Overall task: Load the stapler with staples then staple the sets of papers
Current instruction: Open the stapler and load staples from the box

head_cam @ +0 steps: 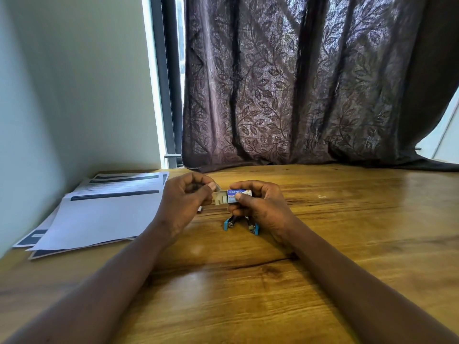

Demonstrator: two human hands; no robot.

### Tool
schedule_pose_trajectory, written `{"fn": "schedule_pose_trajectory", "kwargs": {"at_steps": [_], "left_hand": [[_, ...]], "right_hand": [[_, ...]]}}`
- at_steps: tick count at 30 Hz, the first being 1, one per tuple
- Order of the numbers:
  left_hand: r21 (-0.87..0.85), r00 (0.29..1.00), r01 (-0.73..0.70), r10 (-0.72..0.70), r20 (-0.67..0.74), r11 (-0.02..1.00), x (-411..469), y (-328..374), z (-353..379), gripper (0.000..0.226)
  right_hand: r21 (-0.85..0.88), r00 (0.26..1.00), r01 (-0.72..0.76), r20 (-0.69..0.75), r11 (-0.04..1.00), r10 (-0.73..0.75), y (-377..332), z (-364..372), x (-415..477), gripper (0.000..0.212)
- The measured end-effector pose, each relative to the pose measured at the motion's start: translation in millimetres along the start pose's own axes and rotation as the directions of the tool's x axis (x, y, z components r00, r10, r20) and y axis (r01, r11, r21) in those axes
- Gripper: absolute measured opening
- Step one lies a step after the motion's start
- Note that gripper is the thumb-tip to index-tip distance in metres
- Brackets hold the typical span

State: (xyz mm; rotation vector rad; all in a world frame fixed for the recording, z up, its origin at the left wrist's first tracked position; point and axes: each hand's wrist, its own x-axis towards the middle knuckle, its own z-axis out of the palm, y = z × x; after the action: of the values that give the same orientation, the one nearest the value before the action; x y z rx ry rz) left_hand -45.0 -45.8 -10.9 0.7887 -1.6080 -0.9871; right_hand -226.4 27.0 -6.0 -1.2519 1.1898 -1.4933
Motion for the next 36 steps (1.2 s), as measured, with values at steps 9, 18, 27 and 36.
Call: {"fn": "schedule_pose_trajectory", "kwargs": {"at_steps": [9,18,27,36], "left_hand": [[-0.046,0.989,0.136,-0.133,0.057,0.990,-2,8,2,0.024],[0.488,0.892,-0.040,-0.189,0.410,0.872,4,13,-24,0.005],[0.609,0.864,-0.125,-0.216,0.455,0.783,2,6,-31,0.003],[0.702,0.992,-0.118,0.058,0.110,0.703,5,-3,-37,0.014]], "right_hand": [[0.210,0.997,-0.021,-0.063,0.977,0.035,-4,-1,0,0.020],[0.201,0.991,-0.035,-0.117,0.979,0.060,-8,-1,0,0.017],[0.196,0.993,-0.037,-0.107,0.980,0.058,-9,0,-3,0.018],[0.194,0.989,-0.056,-0.121,0.979,0.081,-11,1,-2,0.018]]}}
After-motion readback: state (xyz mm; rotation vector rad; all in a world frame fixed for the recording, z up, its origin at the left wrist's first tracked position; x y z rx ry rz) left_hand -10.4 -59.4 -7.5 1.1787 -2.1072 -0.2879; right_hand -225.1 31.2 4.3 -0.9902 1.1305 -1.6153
